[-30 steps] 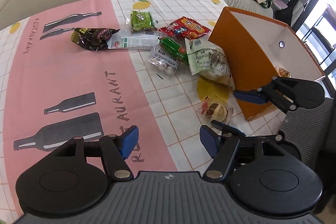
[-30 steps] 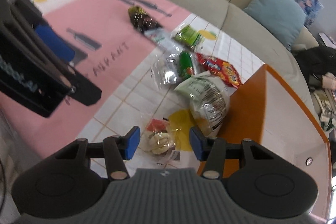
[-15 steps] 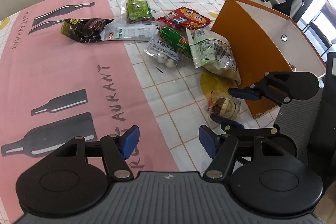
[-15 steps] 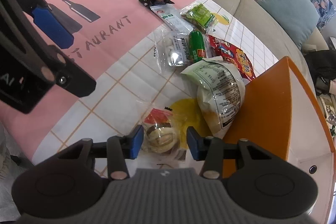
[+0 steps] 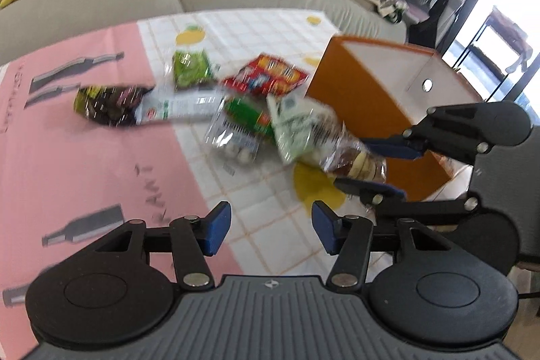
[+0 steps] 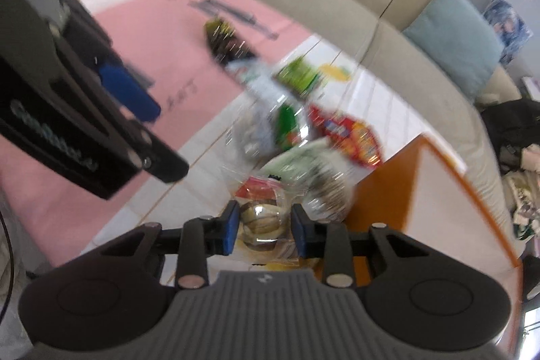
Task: Organize snacks
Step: 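Grasp the small round pastry bag with the right gripper, then grasp the green-labelled bag with the left gripper while the right gripper carries the pastry bag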
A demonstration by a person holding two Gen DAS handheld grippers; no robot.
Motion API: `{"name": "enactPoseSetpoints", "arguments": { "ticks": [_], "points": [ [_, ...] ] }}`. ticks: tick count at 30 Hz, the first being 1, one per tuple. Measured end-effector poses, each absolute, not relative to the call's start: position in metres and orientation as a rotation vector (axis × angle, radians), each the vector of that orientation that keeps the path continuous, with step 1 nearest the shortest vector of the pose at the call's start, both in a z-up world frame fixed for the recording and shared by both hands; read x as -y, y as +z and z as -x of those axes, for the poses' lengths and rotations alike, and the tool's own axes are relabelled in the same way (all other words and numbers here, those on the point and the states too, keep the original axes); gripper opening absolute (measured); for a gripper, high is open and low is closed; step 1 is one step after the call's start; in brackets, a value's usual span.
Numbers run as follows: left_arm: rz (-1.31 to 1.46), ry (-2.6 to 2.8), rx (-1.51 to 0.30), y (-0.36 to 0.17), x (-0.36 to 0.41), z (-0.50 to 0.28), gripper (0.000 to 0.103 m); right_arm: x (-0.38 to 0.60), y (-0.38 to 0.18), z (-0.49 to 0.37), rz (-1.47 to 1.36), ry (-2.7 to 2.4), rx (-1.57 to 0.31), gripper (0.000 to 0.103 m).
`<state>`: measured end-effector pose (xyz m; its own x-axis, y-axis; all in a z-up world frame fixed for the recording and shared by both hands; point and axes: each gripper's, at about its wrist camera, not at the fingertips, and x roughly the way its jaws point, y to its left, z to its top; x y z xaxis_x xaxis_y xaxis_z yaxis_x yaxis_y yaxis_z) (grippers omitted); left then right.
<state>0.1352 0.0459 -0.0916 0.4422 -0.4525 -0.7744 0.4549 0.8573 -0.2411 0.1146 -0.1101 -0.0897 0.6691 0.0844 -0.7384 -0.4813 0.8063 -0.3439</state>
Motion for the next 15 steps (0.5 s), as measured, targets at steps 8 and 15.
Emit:
{"name": "enactPoseSetpoints", "arguments": {
  "ticks": [8,15],
  "points": [
    [0.112,-0.588,-0.954,-0.081,-0.024,-0.163,0.071,0.147,-0.036,-0.129,0.467,0.244,-0.688,0.031],
    [0.247,-0.510,-1.003,-0.107,0.004,-0.194,0.086,0.202,-0.026,-0.148,0.382,0.103,-0.726,0.031]
  ]
}}
